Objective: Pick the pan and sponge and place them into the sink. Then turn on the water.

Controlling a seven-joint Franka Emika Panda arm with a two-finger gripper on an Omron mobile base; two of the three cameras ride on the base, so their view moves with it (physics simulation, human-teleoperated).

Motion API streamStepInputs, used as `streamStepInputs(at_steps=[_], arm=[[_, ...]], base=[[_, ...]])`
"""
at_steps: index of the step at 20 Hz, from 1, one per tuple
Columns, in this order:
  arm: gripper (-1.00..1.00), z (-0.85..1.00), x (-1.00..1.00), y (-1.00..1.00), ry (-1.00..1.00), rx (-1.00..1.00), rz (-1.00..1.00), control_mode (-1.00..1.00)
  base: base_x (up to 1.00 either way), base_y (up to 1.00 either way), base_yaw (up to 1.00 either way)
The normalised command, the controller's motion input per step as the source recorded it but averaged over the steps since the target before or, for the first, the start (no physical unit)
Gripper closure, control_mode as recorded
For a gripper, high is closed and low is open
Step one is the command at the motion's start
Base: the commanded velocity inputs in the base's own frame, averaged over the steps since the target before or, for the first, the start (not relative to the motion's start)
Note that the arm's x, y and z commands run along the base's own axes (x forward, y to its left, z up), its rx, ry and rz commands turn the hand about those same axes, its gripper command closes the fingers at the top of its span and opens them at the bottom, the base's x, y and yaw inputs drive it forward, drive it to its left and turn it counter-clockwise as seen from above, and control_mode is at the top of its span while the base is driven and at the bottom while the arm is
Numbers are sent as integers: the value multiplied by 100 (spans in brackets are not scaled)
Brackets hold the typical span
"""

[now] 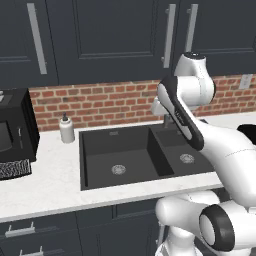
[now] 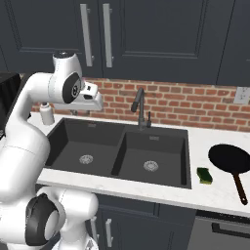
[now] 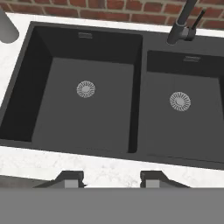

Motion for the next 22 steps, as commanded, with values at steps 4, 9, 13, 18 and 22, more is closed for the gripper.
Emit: streamStepInputs(at_steps=[4,9,13,18,22], arm=[[-100,-1,-19,-2,0,0,0,-100],[-100,-5,-52,-17,0,0,0,-100],[-100,-9,-58,-21,0,0,-1,-100],[-100,-8,-48,-9,0,0,-1,-100],[-100,-10,-40,-1,0,0,-1,-100]], base=[[0,0,0],[0,0,0],[0,0,0],[0,0,0],[0,0,0]])
